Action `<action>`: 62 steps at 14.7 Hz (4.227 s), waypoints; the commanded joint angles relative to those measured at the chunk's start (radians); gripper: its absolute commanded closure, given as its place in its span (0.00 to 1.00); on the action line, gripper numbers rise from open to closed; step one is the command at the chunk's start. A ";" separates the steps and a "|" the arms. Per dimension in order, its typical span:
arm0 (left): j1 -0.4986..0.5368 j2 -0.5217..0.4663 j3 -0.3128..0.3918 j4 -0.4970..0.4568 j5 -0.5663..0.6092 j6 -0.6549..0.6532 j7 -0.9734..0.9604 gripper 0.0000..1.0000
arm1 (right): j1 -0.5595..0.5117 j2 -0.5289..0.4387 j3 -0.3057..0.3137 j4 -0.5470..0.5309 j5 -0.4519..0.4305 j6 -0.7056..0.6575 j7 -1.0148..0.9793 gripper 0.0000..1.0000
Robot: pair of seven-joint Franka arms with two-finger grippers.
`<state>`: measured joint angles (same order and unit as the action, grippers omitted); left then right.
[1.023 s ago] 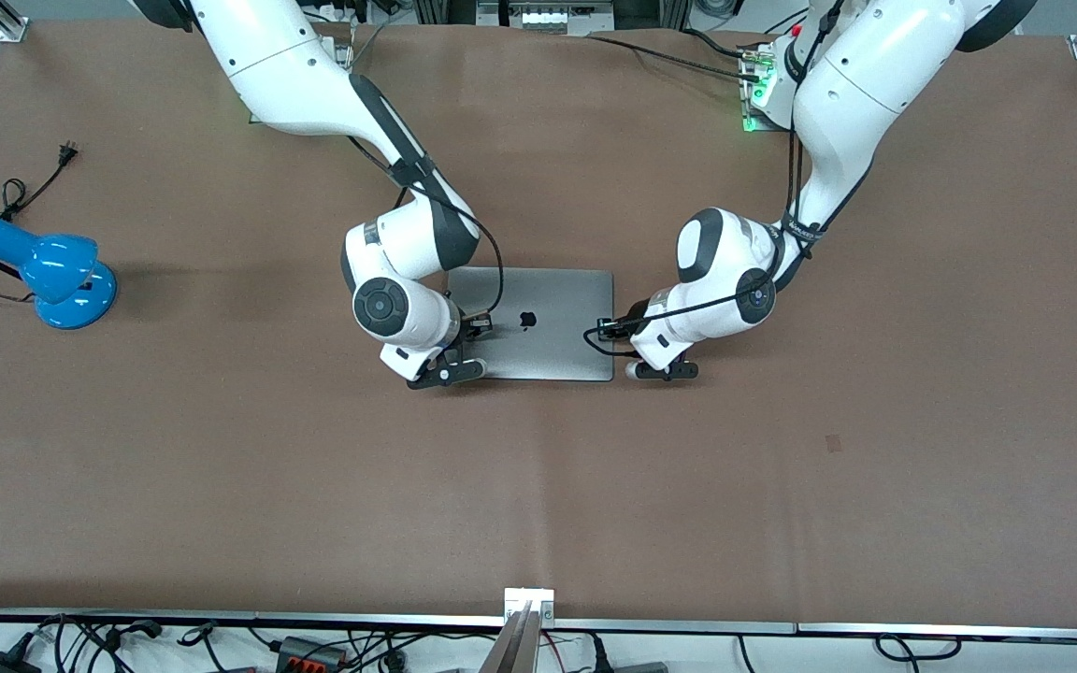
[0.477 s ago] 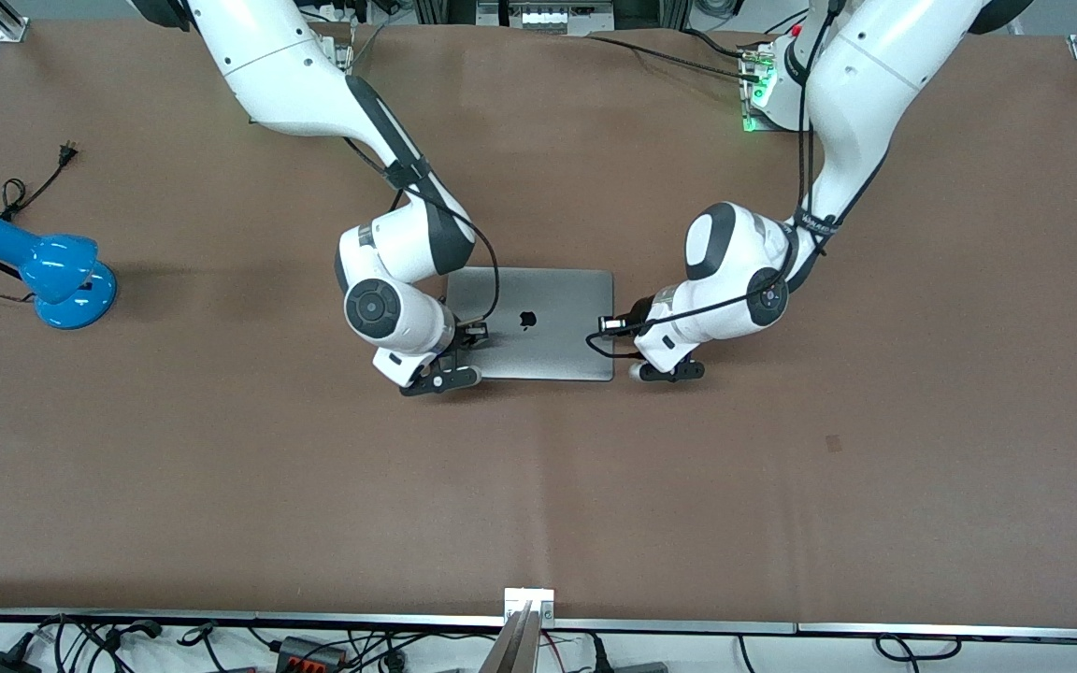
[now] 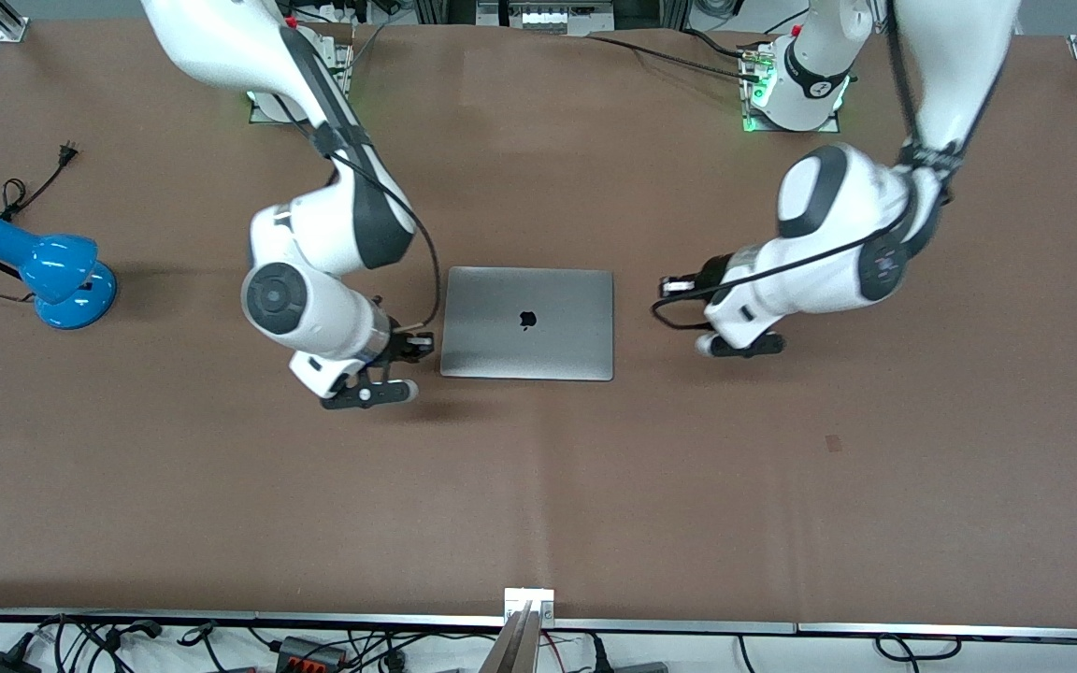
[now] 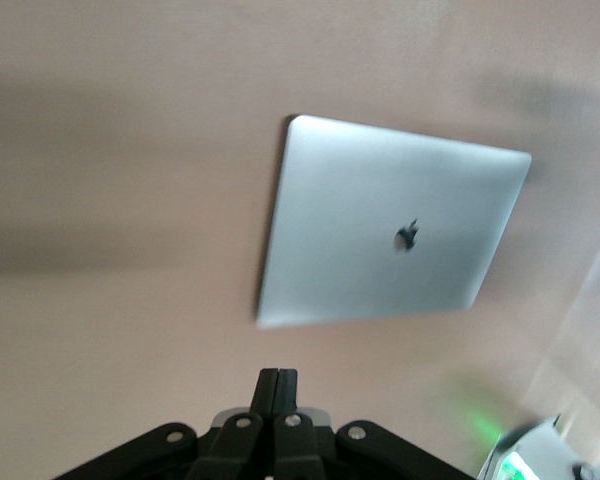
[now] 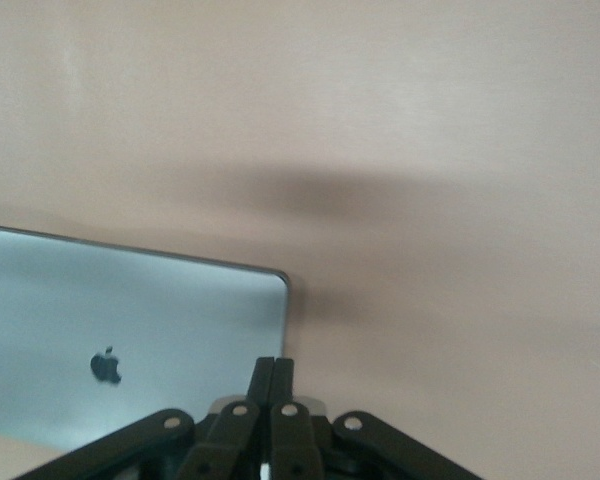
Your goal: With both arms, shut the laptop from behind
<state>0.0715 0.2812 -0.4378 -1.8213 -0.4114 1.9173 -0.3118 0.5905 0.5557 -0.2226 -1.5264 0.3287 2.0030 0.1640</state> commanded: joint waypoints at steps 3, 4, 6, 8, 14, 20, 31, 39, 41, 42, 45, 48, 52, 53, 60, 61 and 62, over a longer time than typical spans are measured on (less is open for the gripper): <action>0.108 -0.203 0.001 0.164 0.137 -0.410 -0.016 1.00 | 0.003 -0.123 -0.092 -0.014 -0.059 -0.168 0.006 0.55; 0.137 -0.201 0.001 0.230 0.149 -0.487 -0.020 1.00 | 0.005 -0.143 -0.112 -0.014 -0.072 -0.185 0.006 0.08; 0.145 -0.200 0.001 0.255 0.218 -0.514 -0.020 0.96 | 0.003 -0.169 -0.135 0.015 -0.123 -0.226 0.003 0.00; 0.143 -0.194 -0.001 0.244 0.240 -0.512 -0.027 0.86 | 0.003 -0.180 -0.164 0.064 -0.148 -0.308 0.005 0.00; 0.149 -0.192 0.001 0.252 0.278 -0.540 -0.015 0.00 | 0.000 -0.177 -0.273 0.221 -0.148 -0.494 0.002 0.00; 0.122 -0.204 0.078 0.261 0.441 -0.511 -0.012 0.00 | -0.154 -0.183 -0.232 0.247 -0.145 -0.455 -0.009 0.00; 0.094 -0.375 0.160 0.026 0.343 -0.308 0.072 0.00 | -0.633 -0.260 0.198 0.221 -0.329 -0.386 -0.156 0.00; 0.094 -0.353 0.151 0.080 0.327 -0.313 0.103 0.00 | -0.630 -0.437 0.195 -0.062 -0.335 -0.297 -0.169 0.00; 0.096 -0.353 0.151 0.080 0.327 -0.313 0.103 0.00 | -0.632 -0.493 0.193 -0.141 -0.335 -0.276 -0.169 0.00; 0.096 -0.353 0.151 0.080 0.327 -0.313 0.103 0.00 | -0.632 -0.519 0.195 -0.167 -0.338 -0.279 -0.169 0.00; 0.097 -0.353 0.151 0.080 0.327 -0.313 0.103 0.00 | -0.630 -0.572 0.197 -0.207 -0.338 -0.306 -0.169 0.00; 0.100 -0.353 0.152 0.080 0.327 -0.314 0.103 0.00 | -0.632 -0.585 0.195 -0.207 -0.336 -0.323 -0.166 0.00; 0.100 -0.353 0.152 0.079 0.326 -0.314 0.103 0.00 | -0.630 -0.599 0.198 -0.207 -0.338 -0.320 -0.181 0.00; 0.100 -0.352 0.152 0.080 0.327 -0.314 0.103 0.00 | -0.630 -0.599 0.198 -0.207 -0.336 -0.320 -0.182 0.00; 0.100 -0.353 0.152 0.080 0.327 -0.316 0.103 0.00 | -0.630 -0.599 0.198 -0.206 -0.330 -0.331 -0.184 0.00; 0.100 -0.353 0.152 0.080 0.327 -0.316 0.103 0.00 | -0.629 -0.597 0.198 -0.207 -0.332 -0.331 -0.184 0.00; 0.100 -0.353 0.152 0.080 0.327 -0.316 0.103 0.00 | -0.629 -0.596 0.198 -0.206 -0.332 -0.331 -0.184 0.00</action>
<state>0.1718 -0.0743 -0.2904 -1.7563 -0.0751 1.6109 -0.2282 -0.0247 -0.0199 -0.0391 -1.7126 0.0043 1.6740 -0.0042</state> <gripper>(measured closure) 0.000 0.000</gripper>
